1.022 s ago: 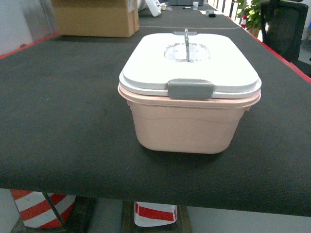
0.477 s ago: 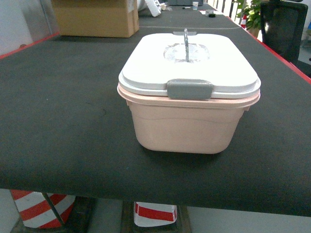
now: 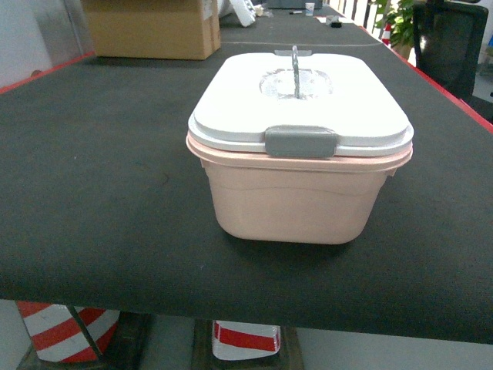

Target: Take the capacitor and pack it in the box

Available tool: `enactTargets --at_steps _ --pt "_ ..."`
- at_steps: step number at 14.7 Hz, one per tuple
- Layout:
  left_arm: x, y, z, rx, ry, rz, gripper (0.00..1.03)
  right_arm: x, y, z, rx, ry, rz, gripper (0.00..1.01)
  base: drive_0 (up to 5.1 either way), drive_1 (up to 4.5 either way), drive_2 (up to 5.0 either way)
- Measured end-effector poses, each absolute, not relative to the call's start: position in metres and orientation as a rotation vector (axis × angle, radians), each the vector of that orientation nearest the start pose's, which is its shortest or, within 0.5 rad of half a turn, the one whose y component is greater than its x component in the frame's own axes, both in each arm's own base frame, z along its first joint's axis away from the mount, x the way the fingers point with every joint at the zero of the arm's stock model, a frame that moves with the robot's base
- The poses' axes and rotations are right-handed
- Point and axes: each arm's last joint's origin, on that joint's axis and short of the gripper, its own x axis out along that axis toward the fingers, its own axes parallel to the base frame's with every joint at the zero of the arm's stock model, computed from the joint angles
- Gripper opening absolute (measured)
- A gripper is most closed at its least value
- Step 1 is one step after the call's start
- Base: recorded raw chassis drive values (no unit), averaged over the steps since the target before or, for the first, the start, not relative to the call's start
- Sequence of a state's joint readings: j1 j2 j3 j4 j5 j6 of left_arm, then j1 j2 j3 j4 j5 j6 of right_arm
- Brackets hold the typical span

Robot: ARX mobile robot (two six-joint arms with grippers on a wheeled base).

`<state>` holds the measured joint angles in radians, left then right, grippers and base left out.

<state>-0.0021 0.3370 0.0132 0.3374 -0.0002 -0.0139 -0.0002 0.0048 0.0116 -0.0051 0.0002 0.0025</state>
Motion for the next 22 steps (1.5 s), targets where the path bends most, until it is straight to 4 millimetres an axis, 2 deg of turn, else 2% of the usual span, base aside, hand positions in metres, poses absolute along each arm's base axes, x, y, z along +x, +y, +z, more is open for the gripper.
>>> enactTargets --at_steps 6,7,8,10,11,18,19,22 --pt "0.11 0.0 0.171 -0.014 -0.014 -0.001 0.02 0.097 0.0 0.167 0.002 -0.002 -0.001 0.98 0.0 0.0 0.0" --pt "0.1 0.0 0.164 -0.014 0.044 -0.003 0.02 0.097 0.0 0.167 0.002 -0.001 -0.001 0.98 0.0 0.0 0.0" --pt "0.097 0.0 0.17 -0.014 -0.022 -0.004 0.02 0.097 0.0 0.167 0.003 -0.001 -0.001 0.98 0.0 0.0 0.0" --pt "0.098 0.0 0.167 -0.014 0.004 -0.001 0.02 0.097 0.0 0.167 0.002 -0.002 -0.001 0.98 0.0 0.0 0.0" --pt "0.098 0.0 0.167 -0.014 0.002 -0.001 0.07 0.097 0.0 0.167 0.002 -0.002 0.0 0.98 0.0 0.0 0.0" --pt "0.098 0.0 0.167 -0.012 0.001 -0.001 1.0 0.097 0.0 0.167 0.002 -0.002 0.0 0.98 0.0 0.0 0.0" --pt "0.098 0.0 0.167 -0.011 0.001 -0.001 0.97 0.097 0.0 0.167 0.002 -0.002 0.0 0.98 0.0 0.0 0.0" --pt "0.098 0.0 0.167 -0.011 0.001 -0.001 0.98 0.097 0.0 0.167 0.002 -0.002 0.0 0.98 0.0 0.0 0.0"
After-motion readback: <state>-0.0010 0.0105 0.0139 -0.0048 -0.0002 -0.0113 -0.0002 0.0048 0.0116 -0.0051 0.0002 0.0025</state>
